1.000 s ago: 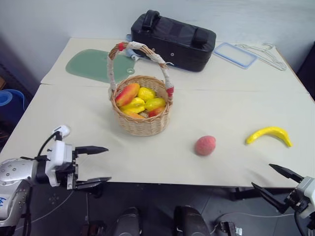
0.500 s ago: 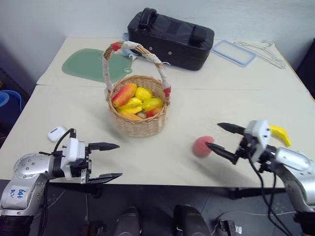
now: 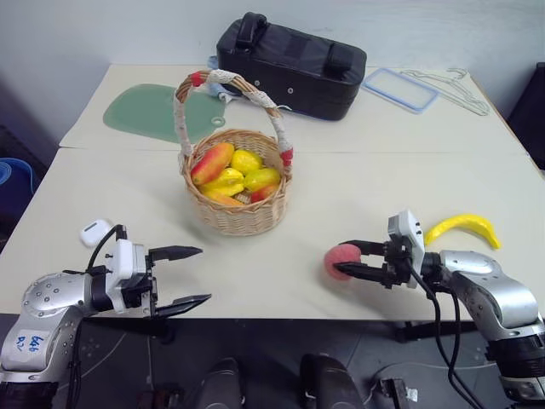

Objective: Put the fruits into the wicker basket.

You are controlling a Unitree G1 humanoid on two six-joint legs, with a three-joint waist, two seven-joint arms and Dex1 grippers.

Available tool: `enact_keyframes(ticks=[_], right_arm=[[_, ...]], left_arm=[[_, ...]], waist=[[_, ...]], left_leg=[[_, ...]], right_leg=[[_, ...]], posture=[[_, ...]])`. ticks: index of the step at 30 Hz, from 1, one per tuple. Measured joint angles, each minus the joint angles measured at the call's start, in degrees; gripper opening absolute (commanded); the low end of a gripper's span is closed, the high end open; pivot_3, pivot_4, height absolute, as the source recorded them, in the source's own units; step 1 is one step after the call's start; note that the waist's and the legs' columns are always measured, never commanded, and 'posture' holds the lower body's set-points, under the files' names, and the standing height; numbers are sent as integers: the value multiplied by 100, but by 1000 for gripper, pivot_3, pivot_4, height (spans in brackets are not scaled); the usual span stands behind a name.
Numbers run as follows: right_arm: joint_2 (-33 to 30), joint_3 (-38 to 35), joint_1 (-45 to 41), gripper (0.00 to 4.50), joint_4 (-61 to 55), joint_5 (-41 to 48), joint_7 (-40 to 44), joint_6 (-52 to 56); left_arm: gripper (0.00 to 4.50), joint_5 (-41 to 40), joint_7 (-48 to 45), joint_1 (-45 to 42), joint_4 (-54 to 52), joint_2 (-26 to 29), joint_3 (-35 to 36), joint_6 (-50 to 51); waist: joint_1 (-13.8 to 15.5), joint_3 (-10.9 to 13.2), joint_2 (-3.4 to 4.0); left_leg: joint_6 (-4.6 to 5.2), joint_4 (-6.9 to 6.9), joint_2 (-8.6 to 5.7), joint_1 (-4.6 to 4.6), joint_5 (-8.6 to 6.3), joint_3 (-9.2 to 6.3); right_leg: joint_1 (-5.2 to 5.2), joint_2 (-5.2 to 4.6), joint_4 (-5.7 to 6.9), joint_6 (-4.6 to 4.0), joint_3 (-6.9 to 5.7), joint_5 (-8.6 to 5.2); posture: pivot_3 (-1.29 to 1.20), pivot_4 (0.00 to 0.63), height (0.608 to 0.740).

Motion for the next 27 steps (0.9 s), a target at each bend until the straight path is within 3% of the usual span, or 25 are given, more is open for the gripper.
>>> enact_keyframes(ticks=[5,12,13,18,23,27], right_arm=[[1246,209,-1512,2367,-397,-22,-910,-56],[2902,762,-2812,2367,210,-1094,-2810,-138],[3051,888,-2885,2717,295,-1233,-2922,-183],[3244,1366,-2983,4368,832,-1887,-3068,-509],[3205,1307,-2939,4442,918,-1959,-2942,-560],[2982,852,-2196,4442,-30,-954,-2326,-355]], left_arm=[[4500,-266,446,154,-214,-304,185,277],[4500,-371,555,339,-330,-312,319,387],[4500,-380,568,338,-332,-320,326,393],[4500,-510,713,293,-364,-449,434,434],[4500,-597,775,275,-489,-451,471,520],[4500,-583,698,217,-629,-373,406,523]], waist=[[-111,0,-1],[-107,-5,-8],[-107,-5,-8],[-109,-8,-13],[-121,-8,-13],[-86,-8,-13]], left_leg=[[-27,0,7,-10,14,2],[-45,7,6,-35,22,10],[-44,8,4,-36,22,10],[-40,10,4,-38,20,10],[-41,8,7,-38,20,10],[-35,4,6,-45,15,3]], right_leg=[[-32,4,28,-3,3,2],[-75,2,92,1,7,3],[-74,1,92,1,7,4],[-72,0,87,3,7,5],[-74,4,88,4,6,5],[-70,4,79,4,0,5]], posture=[[0,150,740],[0,150,740],[0,150,740],[0,150,740],[0,150,740],[0,150,740]])
